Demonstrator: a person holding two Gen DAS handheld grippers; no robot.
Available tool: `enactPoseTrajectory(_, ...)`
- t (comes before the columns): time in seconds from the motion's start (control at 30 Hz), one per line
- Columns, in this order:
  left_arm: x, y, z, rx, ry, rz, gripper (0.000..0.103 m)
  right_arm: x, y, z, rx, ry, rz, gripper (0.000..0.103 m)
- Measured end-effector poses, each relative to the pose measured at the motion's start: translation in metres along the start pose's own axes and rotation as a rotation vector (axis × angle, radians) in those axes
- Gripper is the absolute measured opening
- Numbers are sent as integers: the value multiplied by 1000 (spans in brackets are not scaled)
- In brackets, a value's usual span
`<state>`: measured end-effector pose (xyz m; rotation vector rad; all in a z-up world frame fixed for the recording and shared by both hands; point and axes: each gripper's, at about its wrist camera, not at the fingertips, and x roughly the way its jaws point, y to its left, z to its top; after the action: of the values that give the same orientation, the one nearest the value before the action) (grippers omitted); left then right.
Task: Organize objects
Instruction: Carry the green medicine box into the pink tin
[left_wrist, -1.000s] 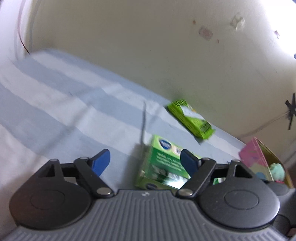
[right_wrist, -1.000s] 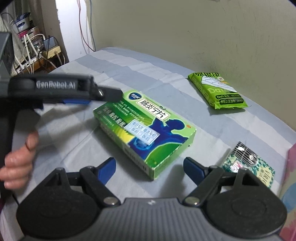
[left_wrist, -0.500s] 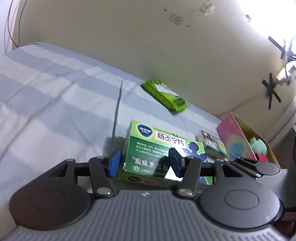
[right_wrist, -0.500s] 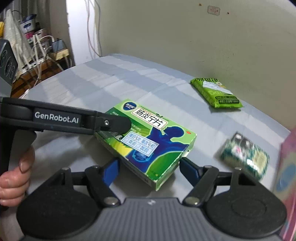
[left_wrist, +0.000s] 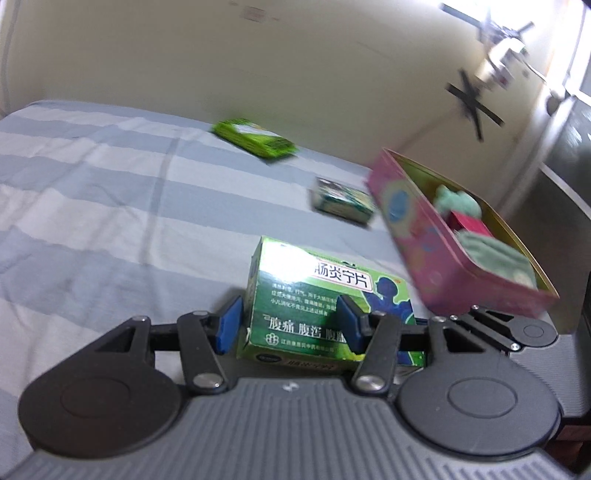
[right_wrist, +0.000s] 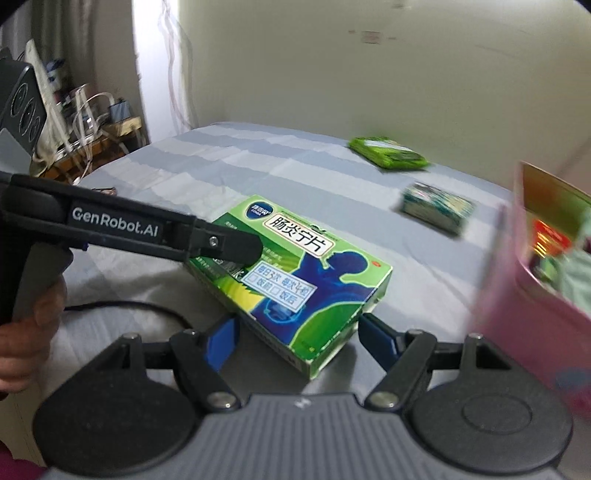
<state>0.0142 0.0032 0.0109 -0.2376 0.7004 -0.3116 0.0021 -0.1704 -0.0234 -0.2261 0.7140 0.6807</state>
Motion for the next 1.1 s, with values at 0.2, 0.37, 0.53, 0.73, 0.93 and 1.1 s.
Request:
enactPoseTrajectory(0.2, 15, -48, -10, 104, 44, -68, 58, -33, -19, -30, 62, -22, -81, 73)
enactPoseTrajectory(0.37, 11, -89, -4, 201, 20, -124, 58, -70, -38, -40, 93, -96, -146, 73)
enactPoseTrajectory(0.53, 6, -132, 26, 282, -72, -159, 58, -104, -67, -18, 78, -203, -212, 73)
enactPoseTrajectory(0.73, 40, -165, 65, 281, -104, -168, 58, -110, -116, 22, 45, -210, -248, 73)
enactPoseTrajectory(0.93, 94, -200, 86, 297, -80, -142, 58, -85, -186, 41, 102, -115, -235, 73)
enactPoseTrajectory(1.1, 132, -208, 98, 298, -53, -73, 58, -64, -225, 54, 112, -107, -320, 74)
